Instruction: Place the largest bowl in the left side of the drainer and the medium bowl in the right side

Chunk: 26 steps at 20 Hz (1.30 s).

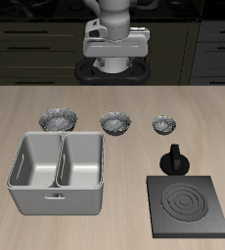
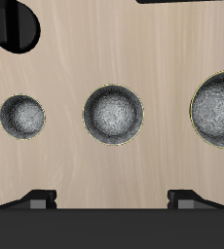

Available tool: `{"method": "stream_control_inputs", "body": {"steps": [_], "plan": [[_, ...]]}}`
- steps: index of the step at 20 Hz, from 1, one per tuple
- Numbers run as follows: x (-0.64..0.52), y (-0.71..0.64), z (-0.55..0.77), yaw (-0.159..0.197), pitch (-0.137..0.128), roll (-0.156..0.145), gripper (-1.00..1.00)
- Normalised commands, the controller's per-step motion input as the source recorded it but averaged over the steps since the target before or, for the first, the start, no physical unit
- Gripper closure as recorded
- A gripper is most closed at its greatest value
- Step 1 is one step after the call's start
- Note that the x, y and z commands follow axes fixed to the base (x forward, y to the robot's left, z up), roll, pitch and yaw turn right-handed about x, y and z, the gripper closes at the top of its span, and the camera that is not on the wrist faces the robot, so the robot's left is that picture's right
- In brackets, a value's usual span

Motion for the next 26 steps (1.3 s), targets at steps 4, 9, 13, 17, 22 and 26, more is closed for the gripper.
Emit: {"method": "stream_control_inputs", "body": {"steps": [4, 9, 13, 17, 22, 26], "plan": [[-0.02, -0.2, -0.01, 0.016, -0.001, 0.004, -1.0], [0.09, -0.43, 0.07, -0.005, -0.017, -0.021, -1.0], [0.15, -0.73, 0.08, 0.046, -0.088, 0.039, -1.0], [0.21, -0.9, -0.03, -0.032, -0.007, -0.105, -1.0], [0.15, -0.8, -0.07, 0.026, 0.013, -0.074, -1.0], [0.05, -0.63, 0.0, 0.035, -0.027, -0.104, -1.0]]}}
